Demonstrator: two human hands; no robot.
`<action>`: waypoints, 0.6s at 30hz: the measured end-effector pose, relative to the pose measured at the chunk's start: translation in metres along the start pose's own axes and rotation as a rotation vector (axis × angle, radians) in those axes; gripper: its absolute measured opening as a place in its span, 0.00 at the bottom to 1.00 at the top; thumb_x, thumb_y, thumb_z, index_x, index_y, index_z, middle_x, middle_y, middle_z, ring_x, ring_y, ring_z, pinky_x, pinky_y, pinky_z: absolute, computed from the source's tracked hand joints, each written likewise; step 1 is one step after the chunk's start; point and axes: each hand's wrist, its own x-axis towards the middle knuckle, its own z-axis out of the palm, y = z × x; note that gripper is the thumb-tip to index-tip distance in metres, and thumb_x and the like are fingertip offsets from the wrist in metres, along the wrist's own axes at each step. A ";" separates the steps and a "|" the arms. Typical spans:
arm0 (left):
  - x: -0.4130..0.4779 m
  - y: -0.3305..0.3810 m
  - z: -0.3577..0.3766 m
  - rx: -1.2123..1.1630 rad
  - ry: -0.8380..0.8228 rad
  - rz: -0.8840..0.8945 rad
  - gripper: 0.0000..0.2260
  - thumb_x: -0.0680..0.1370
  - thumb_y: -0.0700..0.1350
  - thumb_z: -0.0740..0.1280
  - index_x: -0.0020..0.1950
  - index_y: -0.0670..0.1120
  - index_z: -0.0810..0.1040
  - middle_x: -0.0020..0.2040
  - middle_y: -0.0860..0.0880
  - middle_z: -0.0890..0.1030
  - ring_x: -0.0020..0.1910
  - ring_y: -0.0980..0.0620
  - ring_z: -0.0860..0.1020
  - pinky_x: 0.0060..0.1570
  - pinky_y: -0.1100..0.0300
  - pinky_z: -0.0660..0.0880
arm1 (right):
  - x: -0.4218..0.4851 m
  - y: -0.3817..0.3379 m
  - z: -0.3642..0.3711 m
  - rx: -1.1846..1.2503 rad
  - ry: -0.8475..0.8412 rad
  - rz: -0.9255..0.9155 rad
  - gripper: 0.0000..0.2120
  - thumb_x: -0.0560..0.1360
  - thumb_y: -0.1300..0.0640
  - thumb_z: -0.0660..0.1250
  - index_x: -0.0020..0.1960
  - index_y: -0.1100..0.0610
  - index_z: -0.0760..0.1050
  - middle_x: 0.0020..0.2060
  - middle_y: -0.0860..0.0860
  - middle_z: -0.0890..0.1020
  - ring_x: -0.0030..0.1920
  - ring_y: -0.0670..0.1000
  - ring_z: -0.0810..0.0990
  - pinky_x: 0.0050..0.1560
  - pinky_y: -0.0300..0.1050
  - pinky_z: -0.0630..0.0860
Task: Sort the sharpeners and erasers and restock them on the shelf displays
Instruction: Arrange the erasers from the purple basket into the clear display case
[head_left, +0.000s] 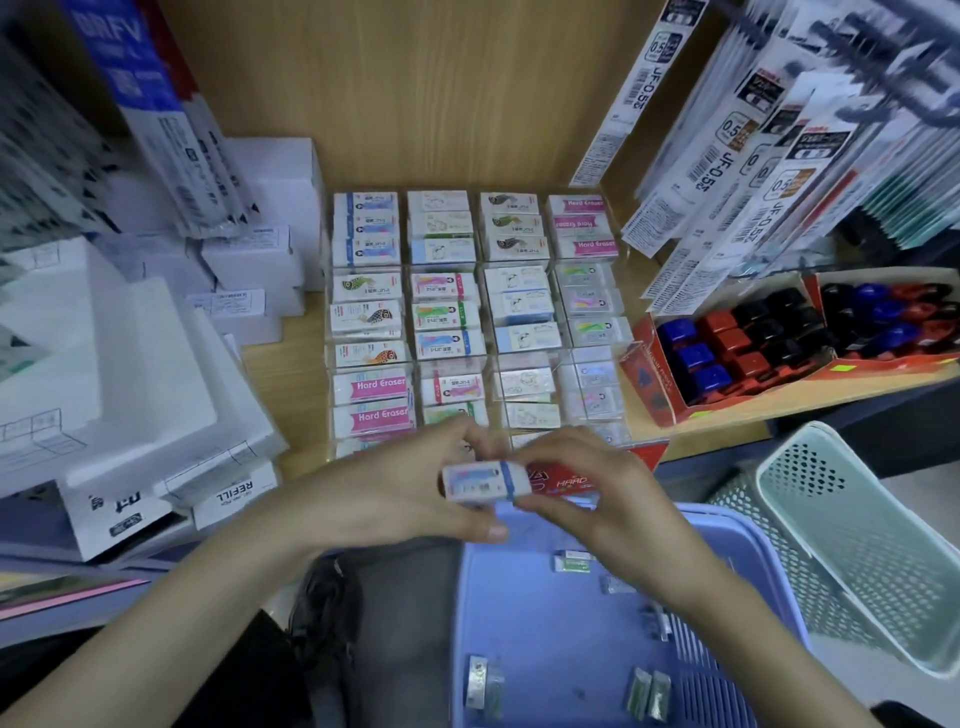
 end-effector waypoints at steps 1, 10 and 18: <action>-0.004 -0.001 -0.007 0.024 0.086 0.005 0.19 0.67 0.47 0.77 0.51 0.56 0.71 0.49 0.54 0.81 0.44 0.60 0.80 0.50 0.61 0.76 | 0.008 0.000 0.002 -0.030 0.063 0.008 0.13 0.71 0.56 0.72 0.55 0.51 0.79 0.46 0.40 0.78 0.50 0.40 0.73 0.51 0.29 0.67; -0.014 -0.004 -0.043 -0.136 0.656 0.022 0.08 0.72 0.42 0.72 0.45 0.53 0.76 0.39 0.57 0.82 0.43 0.55 0.80 0.50 0.56 0.76 | 0.078 0.003 0.038 -0.606 0.424 -0.041 0.15 0.61 0.68 0.75 0.46 0.57 0.81 0.40 0.54 0.81 0.42 0.59 0.77 0.44 0.47 0.71; -0.013 -0.004 -0.038 -0.024 0.649 0.063 0.06 0.74 0.43 0.70 0.44 0.54 0.76 0.43 0.53 0.81 0.40 0.57 0.78 0.48 0.53 0.77 | 0.083 0.012 0.059 -0.776 0.493 0.114 0.12 0.56 0.61 0.80 0.36 0.57 0.79 0.37 0.53 0.74 0.39 0.57 0.75 0.41 0.47 0.68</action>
